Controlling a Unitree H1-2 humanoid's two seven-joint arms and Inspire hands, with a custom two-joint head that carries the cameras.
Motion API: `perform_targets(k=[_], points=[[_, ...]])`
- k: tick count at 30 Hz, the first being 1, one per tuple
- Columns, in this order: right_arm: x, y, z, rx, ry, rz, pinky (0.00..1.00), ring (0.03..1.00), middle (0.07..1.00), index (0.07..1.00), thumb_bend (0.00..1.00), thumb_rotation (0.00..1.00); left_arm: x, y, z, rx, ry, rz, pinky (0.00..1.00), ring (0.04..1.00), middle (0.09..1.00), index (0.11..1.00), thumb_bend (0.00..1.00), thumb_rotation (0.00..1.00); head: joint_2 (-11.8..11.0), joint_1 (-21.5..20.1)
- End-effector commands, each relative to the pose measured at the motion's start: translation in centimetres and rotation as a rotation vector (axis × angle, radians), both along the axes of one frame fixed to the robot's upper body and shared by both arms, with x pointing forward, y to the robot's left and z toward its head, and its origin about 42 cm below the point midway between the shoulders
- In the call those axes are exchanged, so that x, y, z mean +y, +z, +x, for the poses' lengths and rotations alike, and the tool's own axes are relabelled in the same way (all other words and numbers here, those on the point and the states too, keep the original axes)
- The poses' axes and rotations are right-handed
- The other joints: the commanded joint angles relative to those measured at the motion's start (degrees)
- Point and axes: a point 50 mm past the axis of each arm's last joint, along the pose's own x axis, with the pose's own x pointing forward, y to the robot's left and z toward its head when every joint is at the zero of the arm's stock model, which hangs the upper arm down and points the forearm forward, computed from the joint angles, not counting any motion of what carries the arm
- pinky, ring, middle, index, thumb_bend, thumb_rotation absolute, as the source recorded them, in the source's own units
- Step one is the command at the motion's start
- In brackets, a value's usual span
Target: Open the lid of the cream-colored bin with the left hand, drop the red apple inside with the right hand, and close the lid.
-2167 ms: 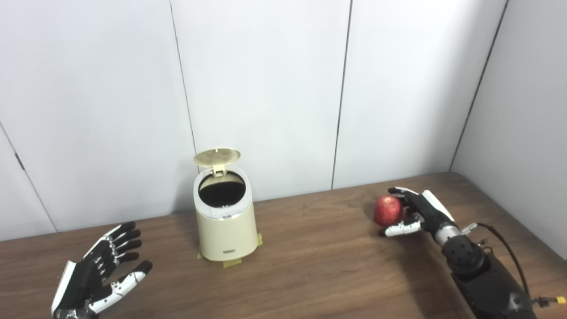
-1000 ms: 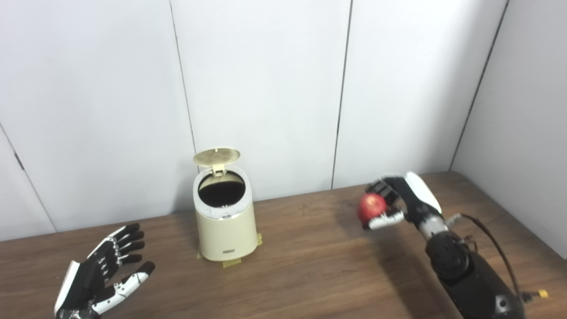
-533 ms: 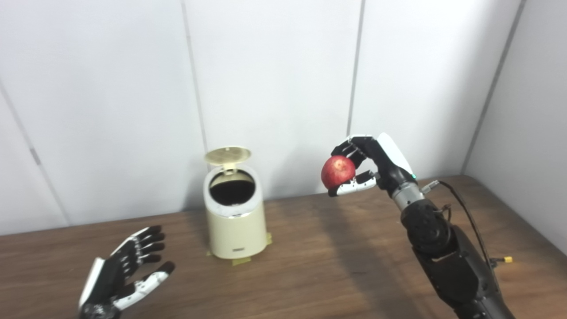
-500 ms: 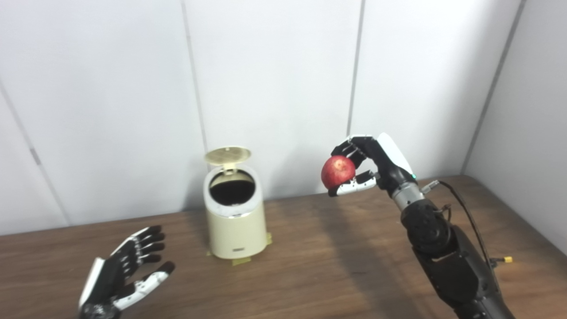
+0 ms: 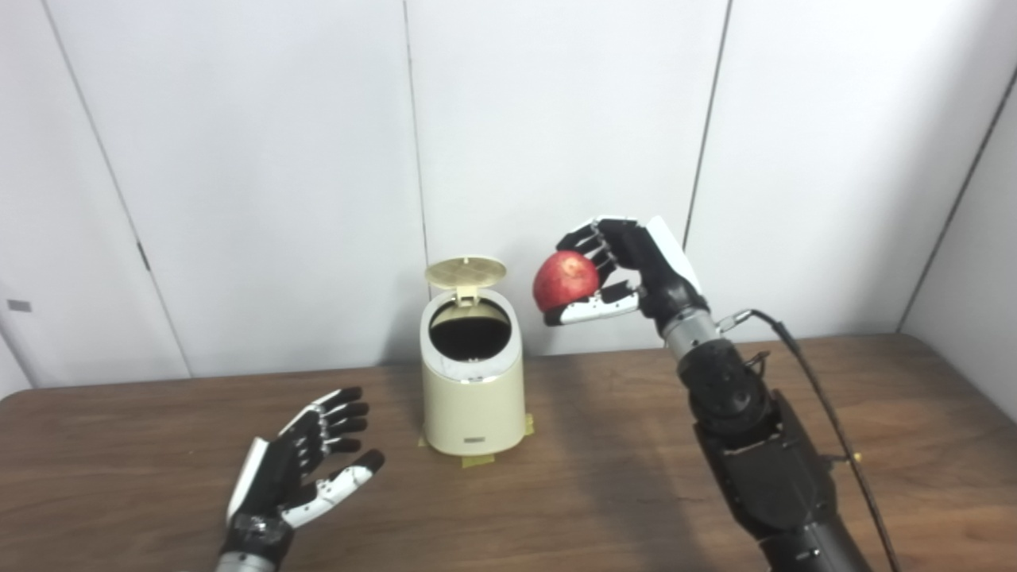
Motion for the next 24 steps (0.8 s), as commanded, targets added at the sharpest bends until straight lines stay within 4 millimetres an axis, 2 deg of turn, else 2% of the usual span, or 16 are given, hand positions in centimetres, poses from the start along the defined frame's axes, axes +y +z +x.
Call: perform_targets(k=[1, 5, 14, 17, 21, 24], points=[[0.4, 3.3, 0.7, -0.100, 0.008, 0.021, 0.40, 0.397, 0.430, 0.538, 0.52, 0.00, -0.5, 2.2, 0.8, -0.083, -0.003, -0.005, 0.70, 0.776, 0.794, 0.828, 0.73, 0.28, 0.03, 0.45], [1.4, 2.9, 1.0, -0.078, 0.004, 0.016, 0.45, 0.444, 0.438, 0.534, 0.52, 0.00, -0.8, 2.3, 0.8, -0.090, 0.003, -0.002, 0.70, 0.773, 0.791, 0.827, 0.74, 0.27, 0.05, 1.65], [3.0, 1.8, 1.7, -0.050, 0.020, 0.050, 0.42, 0.438, 0.435, 0.531, 0.52, 0.00, -1.4, 2.4, 0.9, -0.088, 0.006, -0.016, 0.69, 0.766, 0.791, 0.823, 0.75, 0.28, 0.07, 2.63], [3.5, 1.4, 1.9, -0.019, 0.026, 0.073, 0.47, 0.439, 0.436, 0.532, 0.52, 0.00, -1.4, 2.5, 0.9, -0.095, 0.003, -0.012, 0.68, 0.764, 0.794, 0.824, 0.76, 0.29, 0.12, 2.77], [4.0, 1.0, 2.0, -0.020, 0.025, 0.072, 0.41, 0.419, 0.435, 0.531, 0.52, 0.00, -1.6, 2.6, 1.0, -0.096, 0.002, -0.012, 0.69, 0.763, 0.791, 0.821, 0.77, 0.30, 0.19, 3.10], [4.3, 0.7, 2.0, -0.013, 0.028, 0.077, 0.41, 0.426, 0.437, 0.528, 0.52, 0.00, -1.7, 2.6, 0.9, -0.093, 0.002, -0.017, 0.69, 0.765, 0.789, 0.820, 0.77, 0.30, 0.22, 3.50]])
